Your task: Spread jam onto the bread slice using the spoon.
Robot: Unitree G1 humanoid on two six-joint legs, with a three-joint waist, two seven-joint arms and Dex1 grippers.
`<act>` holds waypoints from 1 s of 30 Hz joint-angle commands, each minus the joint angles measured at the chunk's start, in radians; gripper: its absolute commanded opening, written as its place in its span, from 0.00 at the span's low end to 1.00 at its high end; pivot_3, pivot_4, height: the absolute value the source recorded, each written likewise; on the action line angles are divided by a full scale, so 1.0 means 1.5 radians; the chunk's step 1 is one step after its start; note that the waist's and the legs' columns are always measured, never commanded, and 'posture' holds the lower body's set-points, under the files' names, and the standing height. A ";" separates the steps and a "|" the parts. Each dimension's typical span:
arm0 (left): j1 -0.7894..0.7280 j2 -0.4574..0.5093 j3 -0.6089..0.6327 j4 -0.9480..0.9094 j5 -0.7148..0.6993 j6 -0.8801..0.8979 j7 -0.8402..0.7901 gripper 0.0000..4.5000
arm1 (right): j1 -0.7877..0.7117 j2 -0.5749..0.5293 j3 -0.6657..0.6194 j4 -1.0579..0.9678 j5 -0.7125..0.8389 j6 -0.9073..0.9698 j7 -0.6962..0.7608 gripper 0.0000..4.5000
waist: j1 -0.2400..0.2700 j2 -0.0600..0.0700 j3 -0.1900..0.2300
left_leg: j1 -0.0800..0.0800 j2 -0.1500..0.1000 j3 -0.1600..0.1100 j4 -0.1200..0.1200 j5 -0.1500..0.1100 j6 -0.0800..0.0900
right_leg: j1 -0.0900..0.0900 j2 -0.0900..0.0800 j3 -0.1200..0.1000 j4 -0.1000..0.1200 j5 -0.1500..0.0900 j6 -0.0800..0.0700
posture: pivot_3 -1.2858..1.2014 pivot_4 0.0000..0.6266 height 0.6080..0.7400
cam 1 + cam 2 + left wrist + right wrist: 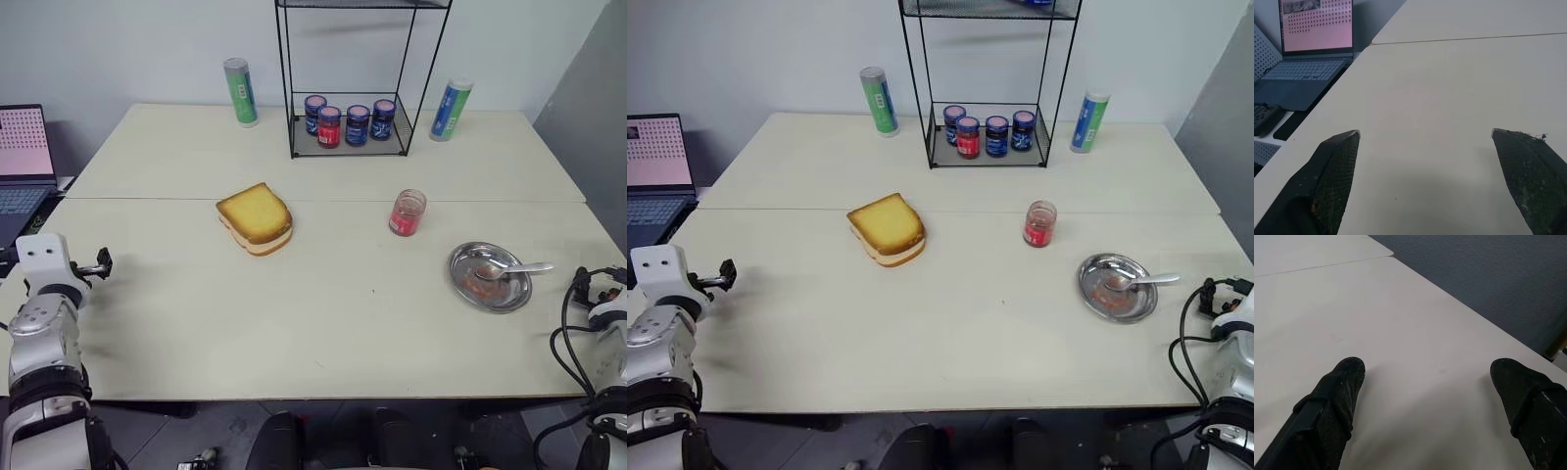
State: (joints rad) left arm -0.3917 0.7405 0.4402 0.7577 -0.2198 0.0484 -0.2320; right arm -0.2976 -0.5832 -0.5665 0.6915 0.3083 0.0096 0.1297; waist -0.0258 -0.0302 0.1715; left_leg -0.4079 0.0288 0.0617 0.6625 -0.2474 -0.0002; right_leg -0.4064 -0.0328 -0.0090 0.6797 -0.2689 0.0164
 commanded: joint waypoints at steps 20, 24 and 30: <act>-0.061 0.038 0.010 -0.053 -0.052 0.050 -0.122 1.00 | -0.011 -0.078 -0.027 -0.261 0.072 0.103 0.046 0.99 | -0.001 0.000 0.000 | 0.000 0.000 0.000 0.000 0.000 0.000 | 0.000 0.000 0.000 0.000 0.000 0.000 | 0.52 0.24 1.00; -0.135 0.047 -0.025 -0.039 -0.065 0.105 -0.215 1.00 | -0.002 -0.102 0.005 -0.449 0.181 0.251 0.133 0.99 | -0.001 0.000 0.000 | 0.000 0.000 0.000 0.000 0.000 0.000 | 0.000 0.000 -0.001 0.000 0.000 0.000 | 0.52 0.24 1.00; -0.246 0.014 -0.073 0.017 -0.071 0.174 -0.313 1.00 | 0.012 -0.153 0.067 -0.650 0.357 0.463 0.236 0.99 | 0.002 -0.001 0.000 | 0.000 0.000 -0.001 0.000 0.000 0.000 | 0.001 0.000 -0.001 0.000 0.000 0.000 | 0.52 0.24 1.00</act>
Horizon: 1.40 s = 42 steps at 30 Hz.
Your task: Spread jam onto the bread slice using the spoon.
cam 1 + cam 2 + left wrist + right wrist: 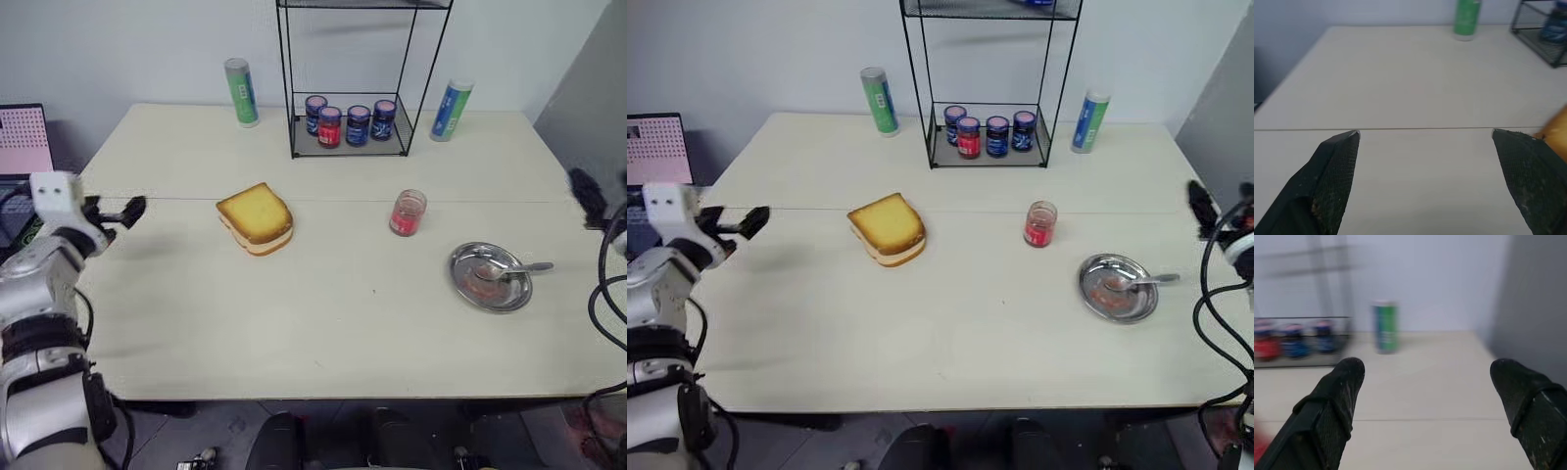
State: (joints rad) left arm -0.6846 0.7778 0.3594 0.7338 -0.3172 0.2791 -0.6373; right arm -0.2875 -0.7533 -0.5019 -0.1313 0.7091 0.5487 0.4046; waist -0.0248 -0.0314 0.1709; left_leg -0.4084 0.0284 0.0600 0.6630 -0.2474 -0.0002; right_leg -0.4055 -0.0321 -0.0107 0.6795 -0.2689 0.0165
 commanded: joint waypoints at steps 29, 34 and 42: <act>-0.255 -0.147 -0.107 0.363 0.131 -0.101 -0.092 0.46 | -0.066 0.181 0.336 -0.253 0.046 0.170 0.011 1.00 | 0.010 -0.005 0.001 | -0.006 0.000 -0.001 0.002 0.000 0.000 | -0.005 0.001 -0.001 0.000 0.000 0.000 | 0.52 0.24 1.00; -0.254 -0.152 -0.110 0.356 0.135 -0.103 -0.102 0.24 | -0.078 0.189 0.331 -0.235 0.035 0.164 0.014 1.00 | 0.014 -0.005 0.001 | -0.006 0.000 -0.001 0.002 0.000 0.000 | -0.005 0.001 -0.001 0.000 0.000 0.000 | 0.52 0.24 1.00; -0.269 -0.149 -0.105 0.328 0.130 -0.104 -0.128 0.01 | -0.088 0.186 0.316 -0.217 0.027 0.157 0.022 1.00 | 0.016 -0.005 0.001 | -0.006 -0.001 -0.002 0.002 0.000 0.000 | -0.005 0.001 -0.001 0.000 0.000 0.000 | 0.52 0.24 1.00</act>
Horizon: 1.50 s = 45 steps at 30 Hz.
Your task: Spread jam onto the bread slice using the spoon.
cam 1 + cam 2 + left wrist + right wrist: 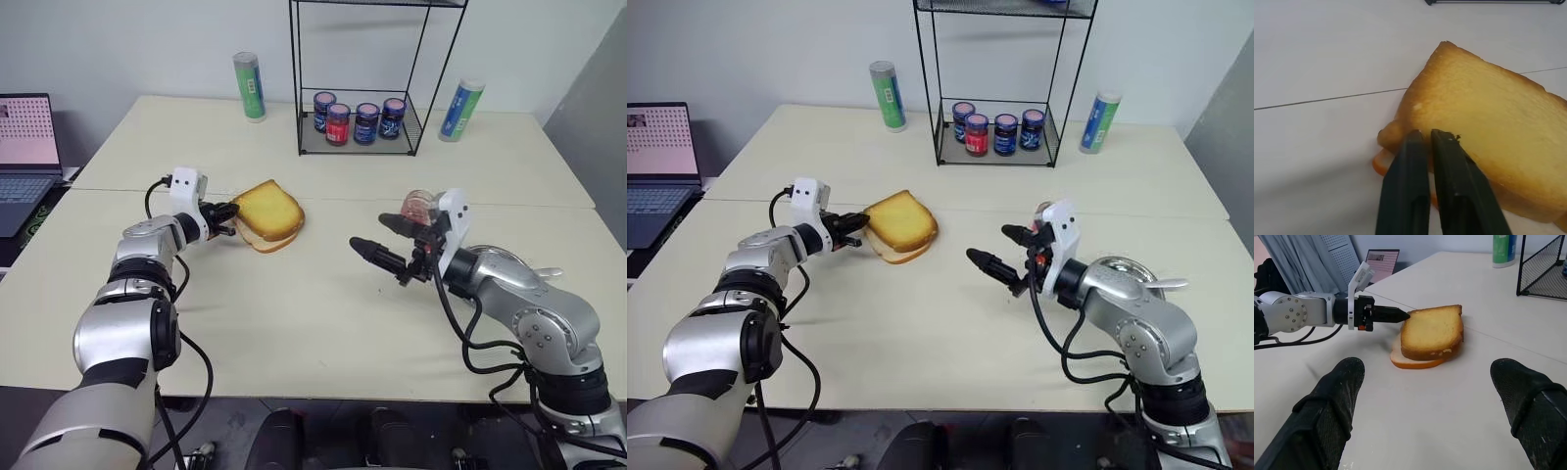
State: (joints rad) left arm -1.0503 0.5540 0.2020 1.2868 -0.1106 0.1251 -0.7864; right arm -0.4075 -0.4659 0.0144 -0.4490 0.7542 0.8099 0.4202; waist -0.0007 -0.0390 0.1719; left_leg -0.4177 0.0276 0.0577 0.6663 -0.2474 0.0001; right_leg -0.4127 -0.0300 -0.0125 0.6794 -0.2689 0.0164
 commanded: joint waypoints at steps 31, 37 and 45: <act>0.233 0.048 -0.134 -0.473 0.026 -0.043 -0.127 0.78 | 0.003 0.000 -0.036 0.000 -0.012 -0.012 0.043 1.00 | -0.001 0.000 0.000 | 0.001 0.001 0.000 0.000 0.000 0.000 | 0.000 0.000 0.001 0.000 0.000 0.000 | 0.52 0.24 1.00; 0.177 0.021 -0.139 -0.352 0.041 -0.081 -0.102 0.88 | 0.003 -0.003 -0.040 -0.004 -0.012 -0.008 0.042 1.00 | -0.001 0.000 0.000 | 0.000 0.001 0.000 0.000 0.000 0.000 | 0.000 0.000 0.000 0.000 0.000 0.000 | 0.52 0.24 1.00; 0.132 0.000 -0.171 -0.228 0.086 -0.151 -0.099 0.88 | 0.006 -0.008 -0.046 -0.011 -0.012 -0.005 0.039 1.00 | 0.000 0.000 0.000 | 0.001 0.000 0.000 0.000 0.000 0.000 | 0.000 0.000 0.000 0.001 0.000 0.000 | 0.52 0.24 1.00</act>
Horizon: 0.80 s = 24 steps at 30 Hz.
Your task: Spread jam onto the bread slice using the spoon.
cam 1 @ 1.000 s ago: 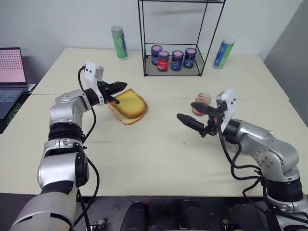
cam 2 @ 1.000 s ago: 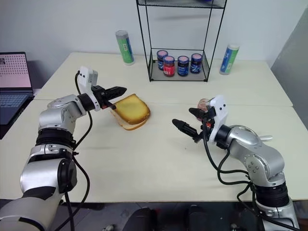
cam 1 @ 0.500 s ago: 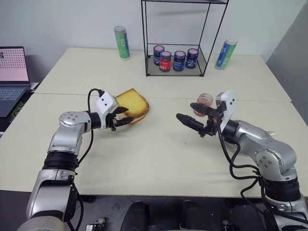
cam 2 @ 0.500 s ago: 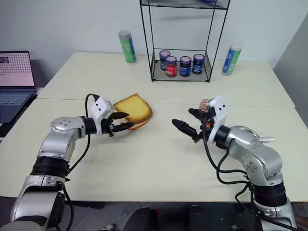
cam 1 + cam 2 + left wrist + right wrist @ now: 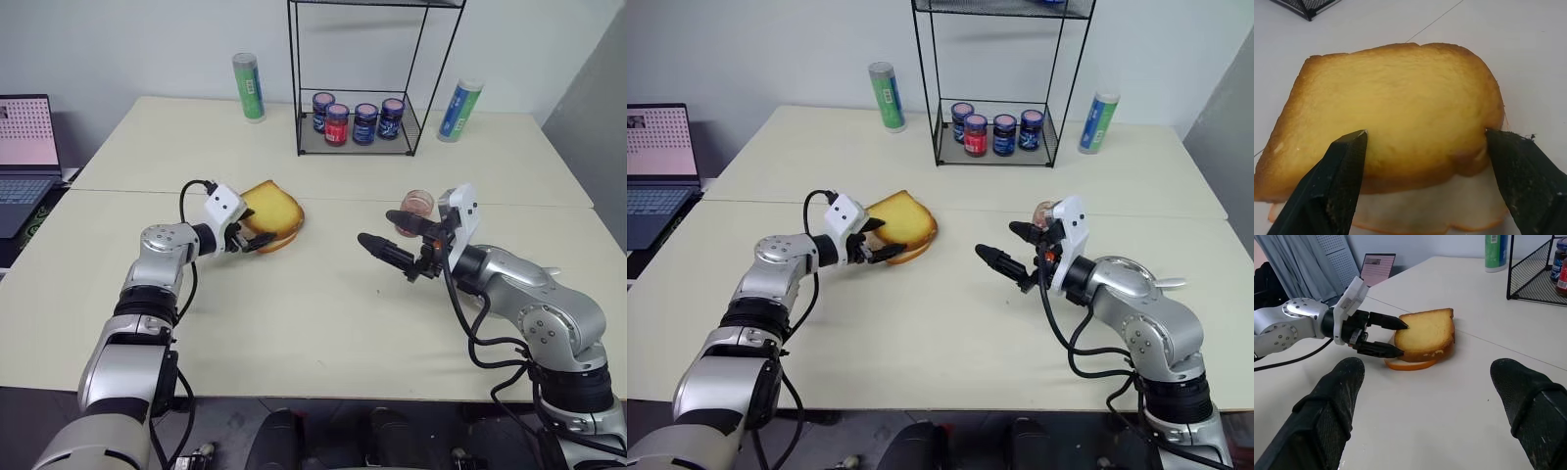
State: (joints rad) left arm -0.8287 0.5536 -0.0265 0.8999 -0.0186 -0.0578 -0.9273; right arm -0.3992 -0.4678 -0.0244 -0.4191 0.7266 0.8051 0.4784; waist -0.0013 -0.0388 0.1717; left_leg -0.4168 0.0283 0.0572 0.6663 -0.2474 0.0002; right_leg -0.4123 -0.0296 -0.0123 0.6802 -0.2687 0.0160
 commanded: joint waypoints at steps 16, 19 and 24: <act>-0.043 -0.001 -0.041 0.096 0.046 -0.071 -0.056 0.29 | 0.014 -0.020 -0.027 -0.052 0.013 0.012 0.002 1.00 | 0.001 0.000 0.000 | 0.000 0.000 0.000 0.000 0.000 0.000 | 0.001 0.000 0.000 0.000 0.000 0.000 | 0.52 0.24 1.00; -0.048 -0.002 -0.040 0.101 0.045 -0.071 -0.055 0.18 | 0.023 -0.033 -0.023 -0.066 0.026 0.025 0.018 1.00 | 0.001 0.000 0.000 | 0.000 0.000 0.000 0.000 0.000 0.000 | 0.001 0.000 0.000 0.000 0.000 0.000 | 0.52 0.24 1.00; -0.058 -0.003 -0.027 0.099 0.033 -0.064 -0.052 0.01 | 0.029 -0.040 -0.020 -0.077 0.036 0.036 0.024 1.00 | 0.000 0.000 0.000 | 0.001 0.000 0.000 0.000 0.000 0.000 | 0.001 0.000 0.000 0.000 0.000 0.000 | 0.52 0.24 1.00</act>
State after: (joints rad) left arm -0.9057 0.5500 -0.0721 1.0336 0.0258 -0.1626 -1.0133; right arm -0.3554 -0.5193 -0.0377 -0.4923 0.7671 0.8618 0.5032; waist -0.0008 -0.0389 0.1714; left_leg -0.4157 0.0284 0.0566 0.6669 -0.2474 0.0003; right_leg -0.4107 -0.0294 -0.0128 0.6804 -0.2687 0.0160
